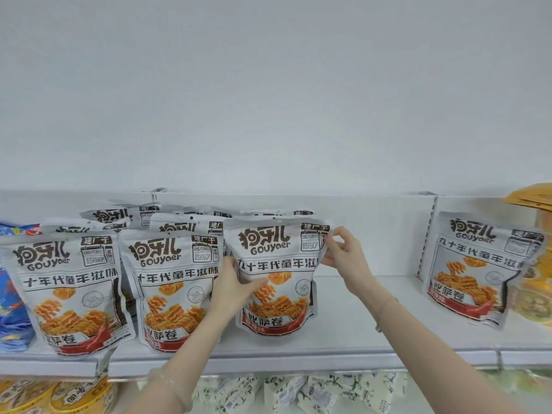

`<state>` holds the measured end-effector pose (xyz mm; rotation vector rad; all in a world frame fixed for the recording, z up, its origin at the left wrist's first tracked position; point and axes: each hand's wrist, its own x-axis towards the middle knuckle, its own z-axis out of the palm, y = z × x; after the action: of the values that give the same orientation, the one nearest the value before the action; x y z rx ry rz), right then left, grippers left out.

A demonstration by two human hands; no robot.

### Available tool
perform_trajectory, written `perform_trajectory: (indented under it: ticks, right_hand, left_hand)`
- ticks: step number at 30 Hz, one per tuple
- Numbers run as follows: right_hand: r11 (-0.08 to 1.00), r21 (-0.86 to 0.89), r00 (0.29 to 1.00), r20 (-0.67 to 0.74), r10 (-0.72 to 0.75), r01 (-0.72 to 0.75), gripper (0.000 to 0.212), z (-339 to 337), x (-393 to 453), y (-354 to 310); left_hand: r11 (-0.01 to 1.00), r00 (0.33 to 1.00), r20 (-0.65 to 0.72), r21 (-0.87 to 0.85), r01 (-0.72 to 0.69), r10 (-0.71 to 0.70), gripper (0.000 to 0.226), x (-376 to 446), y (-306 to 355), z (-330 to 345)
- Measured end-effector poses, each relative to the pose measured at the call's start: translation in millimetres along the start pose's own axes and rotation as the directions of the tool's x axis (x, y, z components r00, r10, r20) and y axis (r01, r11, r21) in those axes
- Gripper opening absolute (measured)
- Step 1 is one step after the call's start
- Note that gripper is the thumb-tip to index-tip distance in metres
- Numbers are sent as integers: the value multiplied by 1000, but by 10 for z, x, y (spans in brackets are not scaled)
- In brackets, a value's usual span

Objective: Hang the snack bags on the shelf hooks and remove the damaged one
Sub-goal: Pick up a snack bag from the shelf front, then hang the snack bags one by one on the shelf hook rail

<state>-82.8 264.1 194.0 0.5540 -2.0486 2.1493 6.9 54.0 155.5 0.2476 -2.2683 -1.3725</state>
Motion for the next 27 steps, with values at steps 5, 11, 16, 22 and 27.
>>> perform_trajectory:
  ticks: [5, 11, 16, 22, 27]
  right_hand:
    - [999, 5, 999, 16, 49, -49, 16, 4, 35, 215]
    - [995, -31, 994, 47, 94, -92, 20, 25, 59, 413]
    - [991, -23, 990, 51, 134, -133, 17, 18, 111, 461]
    - [985, -98, 990, 1, 143, -142, 43, -100, 380, 281]
    - [939, -339, 996, -76, 42, -66, 34, -129, 868, 93]
  left_hand:
    - [999, 999, -3, 31, 41, -41, 73, -17, -126, 65]
    - [995, 995, -10, -3, 100, -100, 80, -29, -247, 77]
    - [990, 990, -5, 8, 140, -140, 70, -60, -216, 94]
    - [981, 985, -3, 86, 171, -172, 77, -79, -172, 31]
    - [975, 986, -105, 170, 145, -128, 83, -176, -76, -165]
